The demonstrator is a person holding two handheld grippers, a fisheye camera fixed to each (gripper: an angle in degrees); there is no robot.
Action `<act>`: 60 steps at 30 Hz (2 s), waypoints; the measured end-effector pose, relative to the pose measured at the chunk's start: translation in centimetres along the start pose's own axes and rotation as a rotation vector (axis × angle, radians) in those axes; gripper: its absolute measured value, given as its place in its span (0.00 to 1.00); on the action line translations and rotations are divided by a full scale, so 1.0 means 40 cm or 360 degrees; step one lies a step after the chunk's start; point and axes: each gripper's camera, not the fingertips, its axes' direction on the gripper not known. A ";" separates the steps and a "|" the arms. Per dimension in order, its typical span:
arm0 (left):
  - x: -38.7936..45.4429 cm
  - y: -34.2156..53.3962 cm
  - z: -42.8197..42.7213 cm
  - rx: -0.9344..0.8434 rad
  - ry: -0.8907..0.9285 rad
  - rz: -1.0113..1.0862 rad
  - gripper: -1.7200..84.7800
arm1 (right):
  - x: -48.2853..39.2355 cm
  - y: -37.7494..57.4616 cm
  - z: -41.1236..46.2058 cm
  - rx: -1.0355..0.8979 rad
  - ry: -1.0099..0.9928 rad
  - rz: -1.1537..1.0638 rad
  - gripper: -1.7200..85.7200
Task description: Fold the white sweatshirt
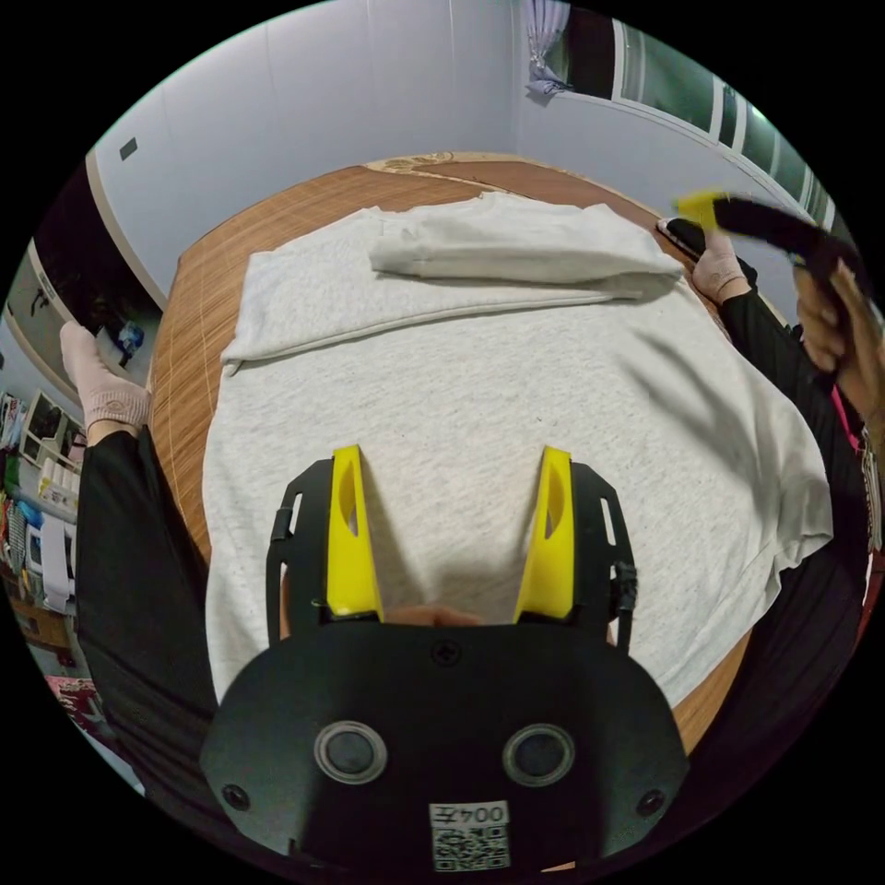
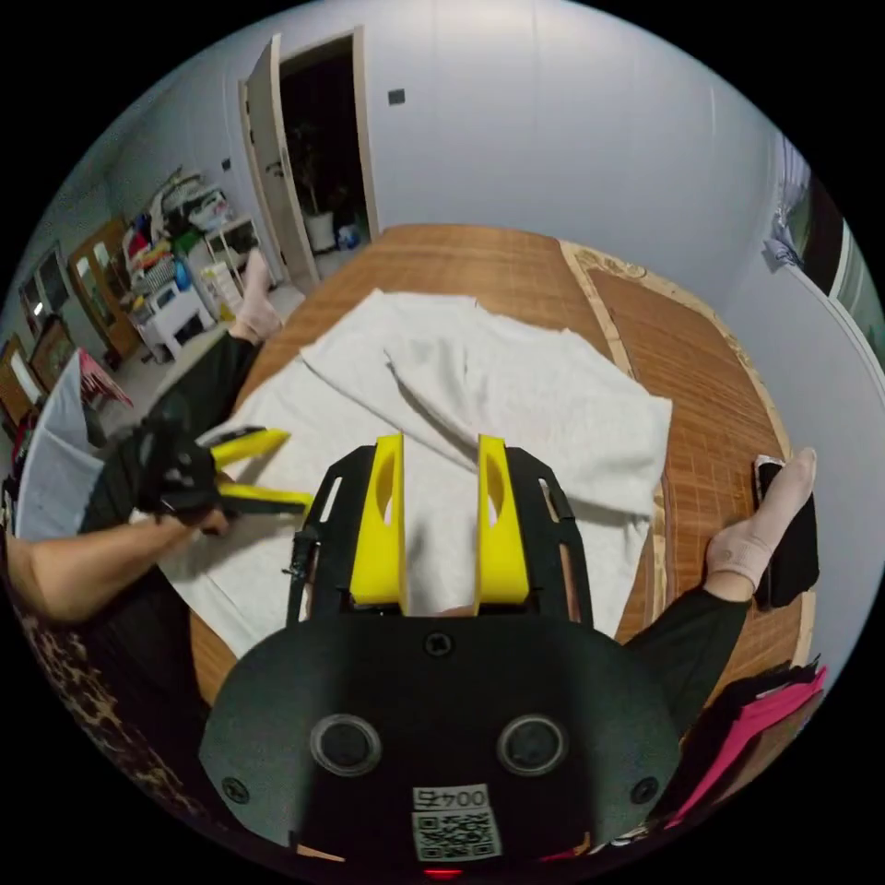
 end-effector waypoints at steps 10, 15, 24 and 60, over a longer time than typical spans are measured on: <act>-0.132 -0.052 -0.096 0.0093 0.0283 -0.0139 0.25 | -0.006 0.267 0.280 -0.0143 0.0017 0.0171 0.16; -0.251 -0.143 -0.184 0.0304 0.0492 -0.0287 0.21 | -0.059 0.280 0.314 -0.0173 0.0135 0.0126 0.16; -0.518 -0.414 -0.058 0.0154 0.0897 -0.0752 0.23 | -0.066 0.302 0.346 -0.0166 0.0092 0.0160 0.16; -0.611 -0.443 0.139 0.0232 0.0638 -0.0605 0.05 | -0.031 0.276 0.356 -0.0225 0.0175 0.0148 0.16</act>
